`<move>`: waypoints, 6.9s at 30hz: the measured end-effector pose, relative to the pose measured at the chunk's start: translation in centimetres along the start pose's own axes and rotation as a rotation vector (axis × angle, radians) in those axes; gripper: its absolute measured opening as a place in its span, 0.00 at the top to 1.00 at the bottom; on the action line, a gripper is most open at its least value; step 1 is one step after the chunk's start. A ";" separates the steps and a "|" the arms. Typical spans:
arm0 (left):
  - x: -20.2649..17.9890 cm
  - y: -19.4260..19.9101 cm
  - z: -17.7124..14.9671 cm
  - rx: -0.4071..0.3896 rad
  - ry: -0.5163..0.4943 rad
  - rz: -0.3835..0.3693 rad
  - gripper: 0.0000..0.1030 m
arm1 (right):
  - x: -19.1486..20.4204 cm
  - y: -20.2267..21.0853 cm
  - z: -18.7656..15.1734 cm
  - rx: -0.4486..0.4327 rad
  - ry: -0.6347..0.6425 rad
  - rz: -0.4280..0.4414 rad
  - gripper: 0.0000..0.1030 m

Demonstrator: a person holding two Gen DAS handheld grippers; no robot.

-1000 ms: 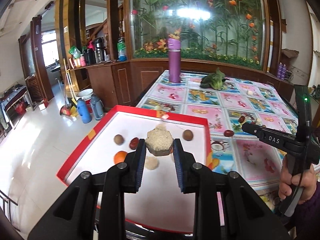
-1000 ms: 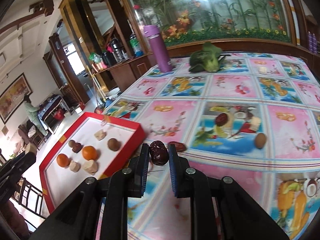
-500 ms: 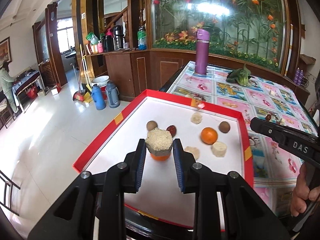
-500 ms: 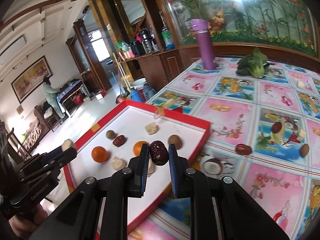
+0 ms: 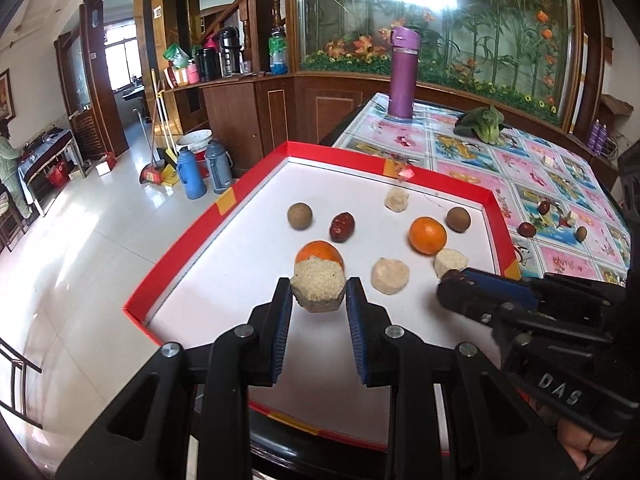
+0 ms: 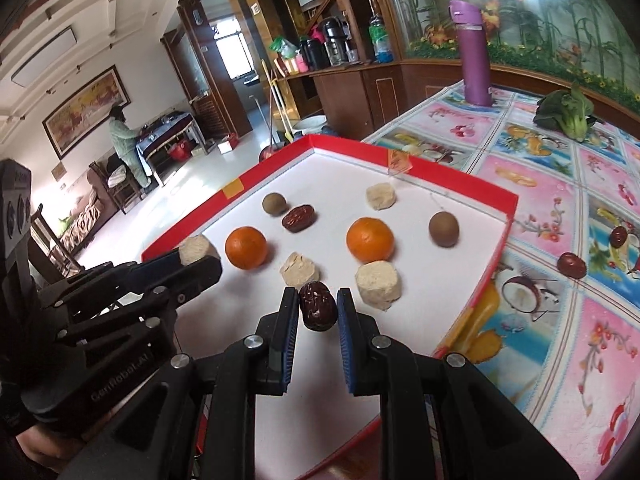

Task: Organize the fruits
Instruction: 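Lower the cake into the tray with the left tool while the right tool releases the date there, then grasp a red date with the left tool while the right tool grasps a brown nut, then carry the date and nut over the white tray and open both tools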

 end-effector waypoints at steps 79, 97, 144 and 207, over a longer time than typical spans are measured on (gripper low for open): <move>-9.2 2.4 6.5 -0.046 -0.198 -0.020 0.42 | -22.5 15.0 4.9 -0.271 -0.323 -0.200 0.72; -17.9 -0.6 8.8 0.007 -0.295 -0.217 0.39 | -27.8 12.4 5.4 -0.135 -0.265 -0.363 0.69; -24.8 -9.9 9.7 0.114 -0.314 -0.371 0.67 | -31.0 11.9 5.3 -0.114 -0.438 -0.364 0.81; -6.0 3.6 5.9 -0.159 -0.041 -0.083 0.67 | -8.5 9.5 4.8 -0.316 -0.125 -0.116 0.81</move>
Point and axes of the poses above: each gripper's, at about its wrist camera, not at the fingertips, and y roughly against the way its jaws point, x to its left, z to its top, the point moved 10 cm from there along -y, roughly the way its jaws point, and after that the axes turned 15 degrees about -y, right-handed, at the moved point
